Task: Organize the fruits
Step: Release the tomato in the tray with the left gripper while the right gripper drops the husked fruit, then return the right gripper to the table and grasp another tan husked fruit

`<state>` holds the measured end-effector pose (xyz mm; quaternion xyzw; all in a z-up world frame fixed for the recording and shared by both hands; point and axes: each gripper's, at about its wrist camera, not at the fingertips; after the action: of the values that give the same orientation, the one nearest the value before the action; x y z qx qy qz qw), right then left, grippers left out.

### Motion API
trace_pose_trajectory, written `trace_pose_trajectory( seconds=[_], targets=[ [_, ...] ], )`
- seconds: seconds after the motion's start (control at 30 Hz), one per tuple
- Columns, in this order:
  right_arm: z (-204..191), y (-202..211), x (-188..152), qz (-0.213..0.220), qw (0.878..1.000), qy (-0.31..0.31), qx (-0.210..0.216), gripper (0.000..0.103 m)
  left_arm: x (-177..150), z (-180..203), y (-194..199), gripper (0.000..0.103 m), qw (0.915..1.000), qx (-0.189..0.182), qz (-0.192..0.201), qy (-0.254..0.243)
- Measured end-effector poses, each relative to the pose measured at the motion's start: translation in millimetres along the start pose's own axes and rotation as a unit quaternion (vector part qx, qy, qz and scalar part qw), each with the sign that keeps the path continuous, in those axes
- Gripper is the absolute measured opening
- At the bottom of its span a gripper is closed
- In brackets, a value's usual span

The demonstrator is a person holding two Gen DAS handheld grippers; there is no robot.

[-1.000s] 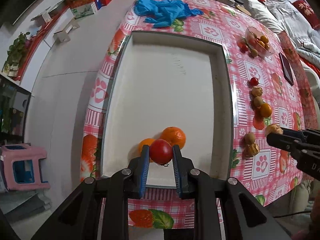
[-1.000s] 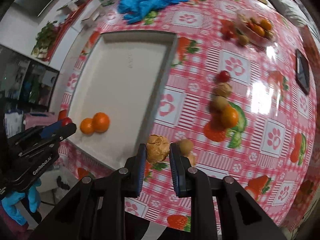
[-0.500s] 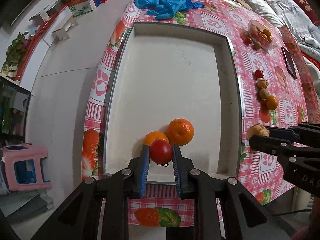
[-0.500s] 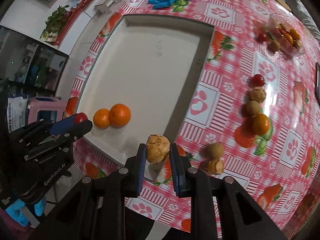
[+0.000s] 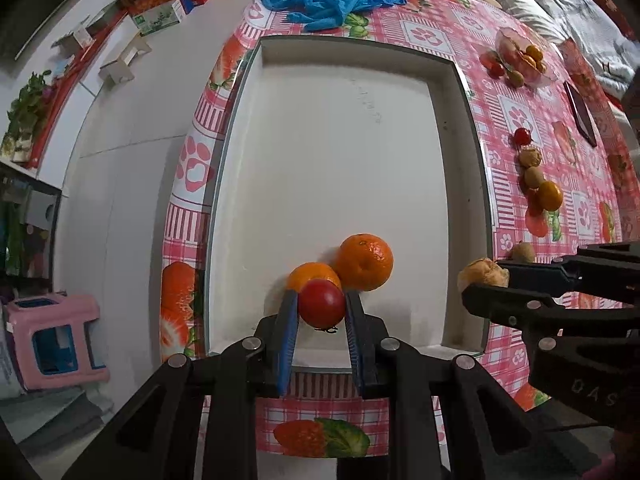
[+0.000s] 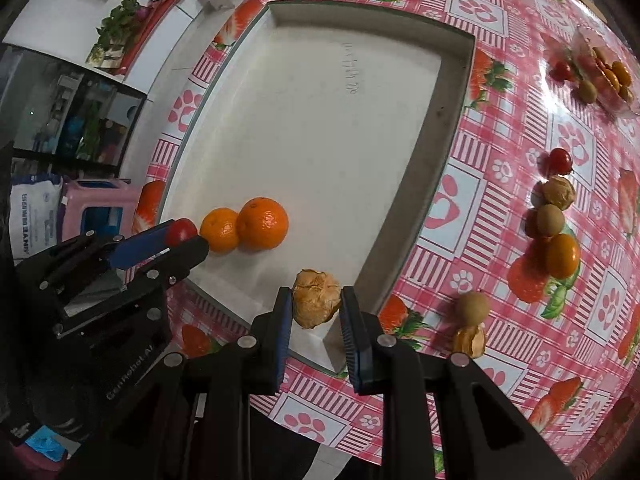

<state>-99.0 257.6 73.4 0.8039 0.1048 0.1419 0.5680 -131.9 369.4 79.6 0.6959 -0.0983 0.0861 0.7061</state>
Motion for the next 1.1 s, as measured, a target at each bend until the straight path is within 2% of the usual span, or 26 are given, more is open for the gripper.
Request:
trace_pose_trajectory(
  seconds=[0.07,0.1,0.13,0.17,0.2,0.23,0.27,0.33,0.47,0.67,0.83,1.1],
  targets=[
    [-1,0,0,0.0,1.0,0.003,-0.002,0.037,0,3,-2,0.025,1.0,0.005,-0.004,-0.007],
    [-1,0,0,0.001,1.0,0.005,-0.005,0.047,0,4,-2,0.029,0.9999,0.003,-0.007,-0.007],
    [-1,2,0,0.005,1.0,0.007,-0.011,0.052,-1,4,-2,0.043,0.9999,0.001,-0.008,-0.007],
    [1,3,0,0.006,1.0,0.005,-0.014,0.052,-1,2,-2,0.051,0.9999,0.015,-0.006,-0.004],
    [4,5,0,0.007,1.0,0.0,-0.009,0.053,-1,-1,0,0.065,0.9997,0.024,-0.001,0.0],
    [7,7,0,0.009,1.0,-0.007,-0.007,0.06,-1,-4,2,0.071,0.9996,0.027,0.006,0.007],
    [11,8,0,0.012,1.0,-0.014,-0.008,0.072,-1,-7,3,0.071,0.9996,0.024,0.007,0.012],
    [17,12,1,0.017,1.0,-0.024,-0.01,0.083,-1,-12,4,0.071,0.9997,0.014,0.002,0.021],
    [28,16,-2,0.022,0.999,-0.034,-0.026,0.088,1,-9,6,0.071,0.9997,0.022,0.0,0.011],
    [60,31,-10,0.048,0.994,-0.072,-0.067,0.088,4,5,9,0.071,0.9998,0.02,-0.001,-0.001],
    [102,38,-23,0.037,0.986,-0.139,-0.079,0.088,9,23,10,0.071,0.9995,0.019,-0.003,-0.024],
    [165,38,-68,0.002,0.968,-0.234,-0.091,0.088,13,47,5,0.071,0.9987,0.013,-0.011,-0.047]
  ],
)
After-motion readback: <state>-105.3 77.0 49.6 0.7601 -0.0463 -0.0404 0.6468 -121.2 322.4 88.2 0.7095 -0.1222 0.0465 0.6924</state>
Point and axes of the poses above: each gripper's, at about its wrist camera, not at the fingertips, and y roughly against the way its jaws point, z to its right, x to its top, and after that the axes turned 6 degrees about z, right-handed
